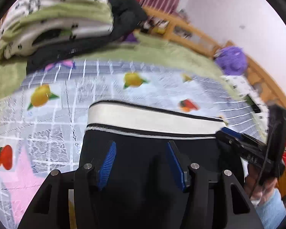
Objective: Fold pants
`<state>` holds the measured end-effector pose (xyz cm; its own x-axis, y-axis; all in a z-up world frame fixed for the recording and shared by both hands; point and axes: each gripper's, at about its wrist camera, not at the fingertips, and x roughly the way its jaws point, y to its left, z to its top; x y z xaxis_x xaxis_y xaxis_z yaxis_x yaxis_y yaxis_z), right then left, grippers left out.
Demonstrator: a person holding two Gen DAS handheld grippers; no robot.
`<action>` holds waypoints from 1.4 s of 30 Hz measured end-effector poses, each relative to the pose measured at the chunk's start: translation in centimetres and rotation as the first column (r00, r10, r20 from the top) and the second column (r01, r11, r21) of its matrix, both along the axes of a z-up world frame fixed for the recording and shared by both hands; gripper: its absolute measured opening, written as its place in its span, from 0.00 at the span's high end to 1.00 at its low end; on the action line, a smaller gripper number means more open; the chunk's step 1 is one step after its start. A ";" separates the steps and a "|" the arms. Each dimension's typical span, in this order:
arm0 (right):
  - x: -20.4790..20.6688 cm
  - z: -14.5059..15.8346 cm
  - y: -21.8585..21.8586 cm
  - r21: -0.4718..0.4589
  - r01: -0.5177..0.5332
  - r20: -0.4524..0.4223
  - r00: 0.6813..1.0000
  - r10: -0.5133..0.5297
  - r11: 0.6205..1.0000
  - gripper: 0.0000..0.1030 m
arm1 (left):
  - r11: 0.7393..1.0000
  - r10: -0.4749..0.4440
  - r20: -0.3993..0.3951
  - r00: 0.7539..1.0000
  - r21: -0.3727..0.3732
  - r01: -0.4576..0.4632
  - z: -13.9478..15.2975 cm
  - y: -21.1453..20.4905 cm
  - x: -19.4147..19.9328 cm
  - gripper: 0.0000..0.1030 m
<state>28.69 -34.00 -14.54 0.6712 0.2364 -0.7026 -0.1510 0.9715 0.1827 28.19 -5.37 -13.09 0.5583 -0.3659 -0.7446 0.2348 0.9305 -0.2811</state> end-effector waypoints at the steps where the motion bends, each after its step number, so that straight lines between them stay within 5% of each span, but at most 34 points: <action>1: 0.6 -1.2 0.0 -0.031 0.020 -0.006 1.000 -0.020 0.999 0.60 | 1.000 -0.005 -0.026 1.000 0.008 0.006 -0.8 -0.3 0.6 0.50; 5: 0.7 -0.8 -0.5 -0.003 0.030 -0.011 0.999 -0.030 1.000 0.63 | 0.998 -0.025 -0.003 1.000 0.052 0.025 -1.0 -0.6 -0.1 0.49; 9: -1.8 -0.3 -0.6 0.012 0.014 -0.023 1.000 -0.014 1.000 0.62 | 0.998 -0.049 -0.097 0.994 0.019 0.051 -1.5 0.3 -1.8 0.49; 14: -7.0 -0.8 0.3 -0.033 -0.019 -0.041 0.999 0.018 0.999 0.62 | 0.990 -0.093 -0.079 0.993 0.100 0.101 -1.9 0.2 -7.7 0.49; 23: -14.8 -1.8 1.5 -0.087 0.009 -0.042 0.999 -0.013 0.996 0.59 | 0.990 0.001 -0.024 1.000 0.144 0.003 -2.1 1.7 -14.7 0.48; 35: -17.0 -2.3 1.7 -0.120 0.083 -0.033 0.996 -0.087 0.989 0.58 | 0.976 0.059 0.043 0.997 0.208 -0.066 -1.7 4.1 -18.6 0.48; 39: -17.7 -2.0 1.8 -0.157 0.110 -0.026 0.993 -0.115 0.981 0.58 | 0.988 0.081 0.001 0.997 0.130 -0.080 -2.2 6.7 -19.5 0.47; 42: -18.3 -1.6 1.1 -0.122 0.150 -0.039 0.987 -0.156 0.981 0.58 | 0.988 0.071 0.020 0.997 0.137 -0.073 -2.0 7.7 -20.3 0.47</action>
<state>10.42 -32.89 -16.16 0.6580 0.0469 -0.7515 0.0071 0.9976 0.0685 7.88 2.32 -15.07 0.5913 -0.2191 -0.7761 0.1693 0.9747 -0.1462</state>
